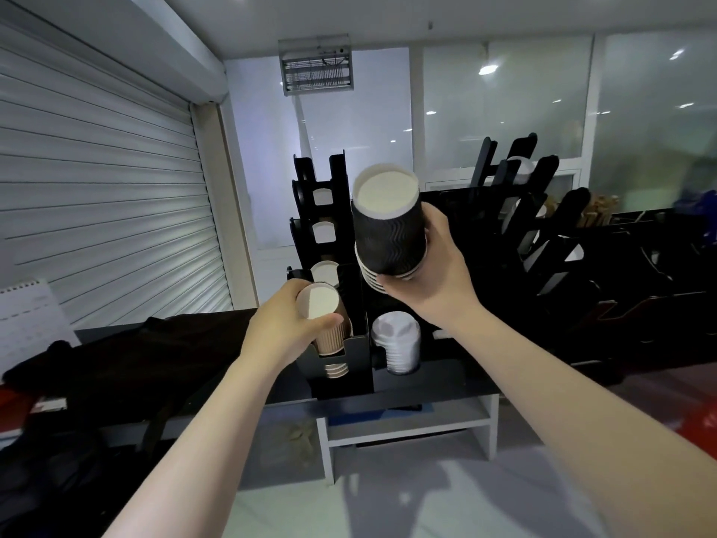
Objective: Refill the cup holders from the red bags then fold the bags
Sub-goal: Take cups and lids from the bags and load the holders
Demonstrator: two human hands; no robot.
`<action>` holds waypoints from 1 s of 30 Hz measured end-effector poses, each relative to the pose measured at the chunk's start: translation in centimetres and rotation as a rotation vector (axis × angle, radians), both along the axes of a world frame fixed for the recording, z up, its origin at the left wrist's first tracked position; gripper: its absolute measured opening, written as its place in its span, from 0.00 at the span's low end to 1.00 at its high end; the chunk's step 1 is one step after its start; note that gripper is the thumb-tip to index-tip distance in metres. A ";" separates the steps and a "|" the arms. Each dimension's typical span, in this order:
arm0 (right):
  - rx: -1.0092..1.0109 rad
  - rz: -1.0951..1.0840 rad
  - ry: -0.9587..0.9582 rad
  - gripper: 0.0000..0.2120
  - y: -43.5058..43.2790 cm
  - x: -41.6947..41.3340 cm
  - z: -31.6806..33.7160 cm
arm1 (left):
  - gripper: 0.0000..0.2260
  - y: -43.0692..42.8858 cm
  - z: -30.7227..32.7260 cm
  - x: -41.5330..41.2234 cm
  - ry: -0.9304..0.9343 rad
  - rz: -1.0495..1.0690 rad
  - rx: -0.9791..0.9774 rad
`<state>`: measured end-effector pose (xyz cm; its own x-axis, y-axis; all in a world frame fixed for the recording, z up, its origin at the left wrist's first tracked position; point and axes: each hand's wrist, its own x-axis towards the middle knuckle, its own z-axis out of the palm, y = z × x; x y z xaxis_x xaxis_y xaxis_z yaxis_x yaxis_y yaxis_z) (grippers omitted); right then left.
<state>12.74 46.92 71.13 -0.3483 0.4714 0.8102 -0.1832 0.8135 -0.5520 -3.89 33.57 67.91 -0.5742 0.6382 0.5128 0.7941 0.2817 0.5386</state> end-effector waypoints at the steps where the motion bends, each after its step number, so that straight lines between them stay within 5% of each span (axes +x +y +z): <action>1: 0.015 0.003 -0.001 0.41 0.2 -0.4 0.5 | 0.29 0.1 0.5 0.0 0.018 0.026 -0.046; 10: 0.119 0.077 0.050 0.39 0.2 -4.9 4.0 | 0.41 -1.5 0.2 0.7 -0.033 -0.026 -0.023; 17: 0.036 0.061 -0.097 0.43 1.7 -8.9 3.8 | 0.40 -2.3 1.1 -1.3 0.082 0.001 0.088; 23: 0.073 0.043 -0.265 0.43 2.8 -11.2 3.1 | 0.48 -0.7 1.5 -1.8 -0.052 -0.156 0.102; 30: 0.057 0.127 -0.426 0.42 3.7 -11.2 2.6 | 0.45 0.3 4.0 -2.1 -0.069 -0.261 0.178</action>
<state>1.50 50.67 73.76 -0.7089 0.3616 0.6055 -0.0499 0.8307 -0.5545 -6.01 33.83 71.95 -0.4402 0.6721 0.5954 0.7869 -0.0305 0.6163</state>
